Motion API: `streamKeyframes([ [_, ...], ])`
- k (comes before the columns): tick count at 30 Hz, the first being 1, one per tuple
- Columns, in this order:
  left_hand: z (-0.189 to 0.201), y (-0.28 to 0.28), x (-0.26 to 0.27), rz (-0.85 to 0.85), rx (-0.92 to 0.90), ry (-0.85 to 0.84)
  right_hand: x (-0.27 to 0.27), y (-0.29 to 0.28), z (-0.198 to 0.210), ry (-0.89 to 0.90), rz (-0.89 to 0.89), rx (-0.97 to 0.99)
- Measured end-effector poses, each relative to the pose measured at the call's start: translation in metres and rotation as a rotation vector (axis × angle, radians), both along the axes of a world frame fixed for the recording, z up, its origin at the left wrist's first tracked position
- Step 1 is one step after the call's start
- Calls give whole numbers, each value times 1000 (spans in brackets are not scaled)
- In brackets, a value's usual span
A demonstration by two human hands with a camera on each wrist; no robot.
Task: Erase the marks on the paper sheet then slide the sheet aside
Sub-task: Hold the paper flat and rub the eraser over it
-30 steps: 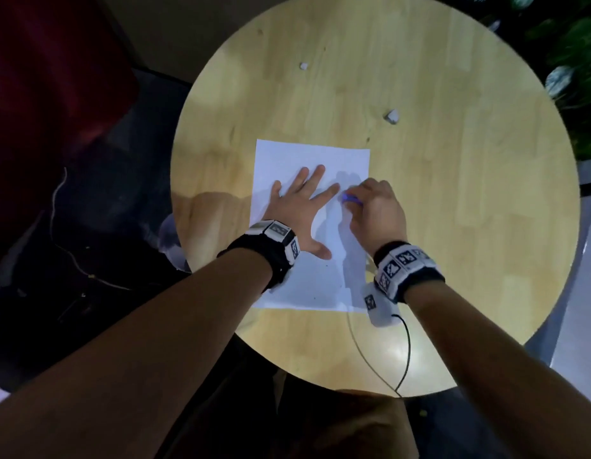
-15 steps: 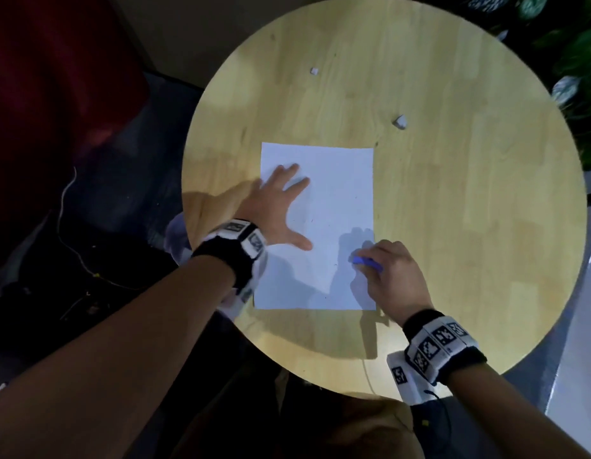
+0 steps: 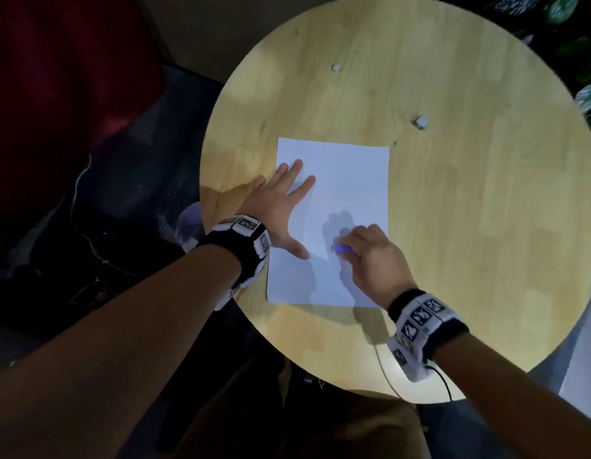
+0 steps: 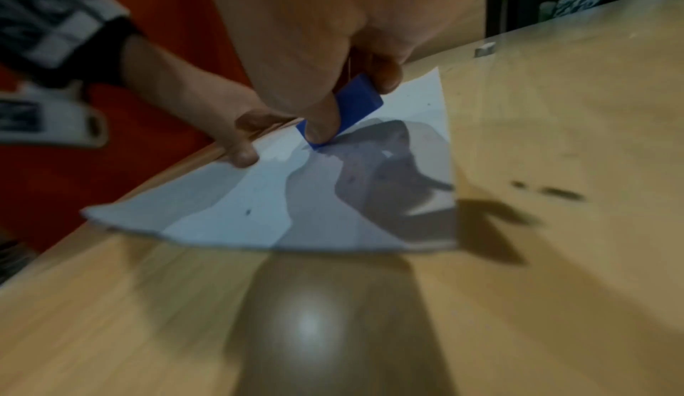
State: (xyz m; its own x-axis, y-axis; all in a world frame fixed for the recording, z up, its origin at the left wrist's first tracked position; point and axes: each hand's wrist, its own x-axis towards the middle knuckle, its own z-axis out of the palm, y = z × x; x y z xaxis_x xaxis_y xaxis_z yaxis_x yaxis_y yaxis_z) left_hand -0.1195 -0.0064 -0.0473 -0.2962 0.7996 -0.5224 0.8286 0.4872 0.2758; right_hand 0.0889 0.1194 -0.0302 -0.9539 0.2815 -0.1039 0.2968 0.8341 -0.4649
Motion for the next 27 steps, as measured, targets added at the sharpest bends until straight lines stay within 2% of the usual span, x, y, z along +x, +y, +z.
streamKeyframes([
  [2,2,6,2,-7,-34,7,4,5,2,-21,49,4],
  [7,8,16,8,-16,-129,36,-48,36,-13,13,-163,61],
  [10,8,16,8,-8,-139,24,-22,16,-8,21,-139,46],
  [12,8,16,7,0,-142,-4,9,-3,1,5,-61,34],
  [14,9,16,6,5,-147,-8,15,-3,3,-18,4,28],
  [18,11,16,9,-2,-134,42,-44,29,-9,2,-127,107],
  [20,11,15,10,-3,-130,62,-56,31,-12,3,-180,113],
  [22,10,14,10,7,-126,45,-39,17,-8,3,-140,95],
  [25,11,14,9,18,-128,16,2,-4,5,-34,20,40],
  [27,11,15,9,12,-132,25,-4,3,6,-49,61,35],
])
